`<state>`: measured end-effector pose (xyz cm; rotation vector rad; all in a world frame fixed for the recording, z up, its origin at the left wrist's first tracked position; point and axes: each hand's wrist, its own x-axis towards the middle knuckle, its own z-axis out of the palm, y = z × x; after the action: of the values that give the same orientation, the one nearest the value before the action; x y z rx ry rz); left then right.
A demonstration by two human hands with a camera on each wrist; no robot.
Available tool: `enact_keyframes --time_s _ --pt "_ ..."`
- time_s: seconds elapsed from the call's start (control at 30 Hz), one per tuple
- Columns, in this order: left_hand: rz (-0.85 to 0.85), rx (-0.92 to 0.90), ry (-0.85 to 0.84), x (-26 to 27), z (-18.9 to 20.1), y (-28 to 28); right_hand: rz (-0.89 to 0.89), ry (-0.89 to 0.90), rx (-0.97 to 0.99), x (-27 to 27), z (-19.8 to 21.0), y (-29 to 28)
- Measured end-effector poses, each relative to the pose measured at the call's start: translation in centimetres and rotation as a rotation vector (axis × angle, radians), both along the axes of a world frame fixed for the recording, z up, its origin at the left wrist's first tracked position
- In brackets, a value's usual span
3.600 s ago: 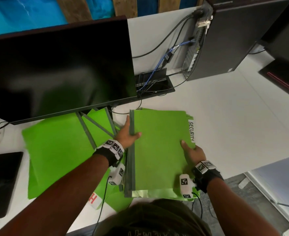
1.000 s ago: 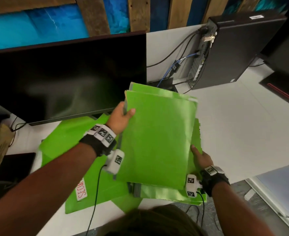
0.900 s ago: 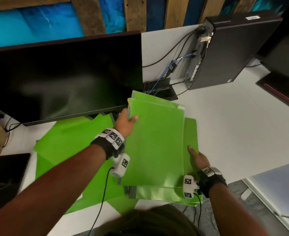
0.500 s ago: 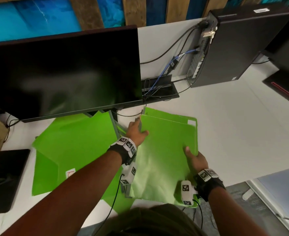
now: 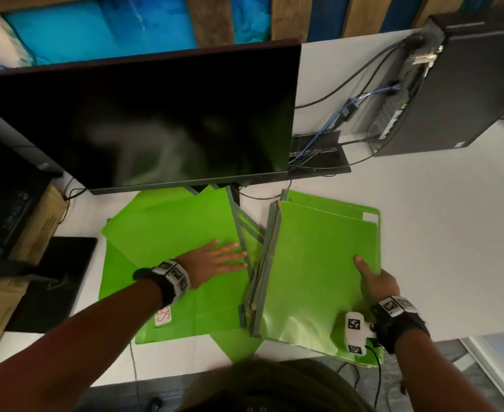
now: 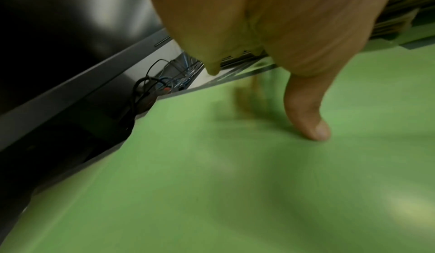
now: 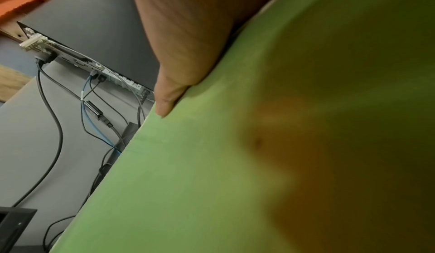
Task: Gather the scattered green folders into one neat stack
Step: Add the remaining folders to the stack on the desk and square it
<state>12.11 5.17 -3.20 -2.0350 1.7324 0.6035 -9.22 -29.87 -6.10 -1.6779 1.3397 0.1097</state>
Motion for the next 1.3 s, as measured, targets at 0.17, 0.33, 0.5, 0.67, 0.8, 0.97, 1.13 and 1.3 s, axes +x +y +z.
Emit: enact_keyframes --time_s 0.17,0.33,0.5,0.67,0.8,0.97,1.13,1.3 --pt "-0.095 0.087 -0.091 -0.5 1.5 -4.4 0.01 0.024 0.011 0.0 0.3 0.1" --pt "-0.205 0.123 -0.09 -0.1 3.2 -5.9 0.008 0.031 -0.003 0.0 0.2 0.2" --pt "-0.27 0.168 -0.083 1.9 4.4 -3.4 -0.013 0.025 -0.008 -0.3 0.0 0.4" --pt "-0.382 0.261 -0.033 0.8 4.1 -4.1 -0.032 0.015 -0.012 -0.2 -0.1 0.4" --pt "-0.41 0.258 0.022 -0.7 2.3 -4.3 -0.035 0.01 -0.012 -0.1 -0.1 0.5" --pt "-0.425 0.251 0.007 -0.9 2.4 -4.1 -0.033 0.027 -0.016 -0.1 -0.1 0.4" --pt "-0.298 0.243 0.015 0.5 6.4 -3.8 -0.032 0.02 -0.011 -0.1 -0.2 0.5" --pt "0.066 -0.104 0.091 2.6 12.4 -3.2 -0.03 0.015 -0.004 -0.2 -0.1 0.6"
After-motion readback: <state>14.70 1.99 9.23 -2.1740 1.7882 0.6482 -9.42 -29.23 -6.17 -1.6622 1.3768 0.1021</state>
